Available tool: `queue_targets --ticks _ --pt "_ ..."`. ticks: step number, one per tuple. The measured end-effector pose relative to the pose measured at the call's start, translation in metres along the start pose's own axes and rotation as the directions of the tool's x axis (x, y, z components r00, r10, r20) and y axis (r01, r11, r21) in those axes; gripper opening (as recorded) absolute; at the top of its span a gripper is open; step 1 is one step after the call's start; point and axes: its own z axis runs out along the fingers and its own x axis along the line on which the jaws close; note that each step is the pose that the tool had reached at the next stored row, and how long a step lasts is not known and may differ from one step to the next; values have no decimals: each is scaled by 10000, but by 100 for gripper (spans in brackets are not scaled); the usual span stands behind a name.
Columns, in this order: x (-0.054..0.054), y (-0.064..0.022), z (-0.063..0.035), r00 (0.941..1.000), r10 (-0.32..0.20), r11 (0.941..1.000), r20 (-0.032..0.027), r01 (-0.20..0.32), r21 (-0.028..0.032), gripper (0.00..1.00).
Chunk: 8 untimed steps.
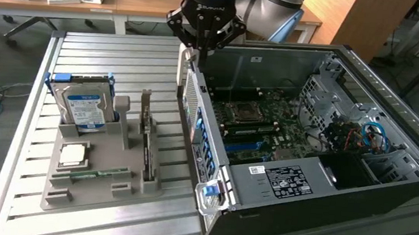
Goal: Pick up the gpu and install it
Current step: 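Reach for the gpu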
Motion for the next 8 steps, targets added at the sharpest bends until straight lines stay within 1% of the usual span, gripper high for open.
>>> queue_targets --ticks 6,8 --pt "92 -7 1 10000 -1 10000 0 1 0 11" --pt "140 -10 1 10000 0 10000 0 0 -1 11"
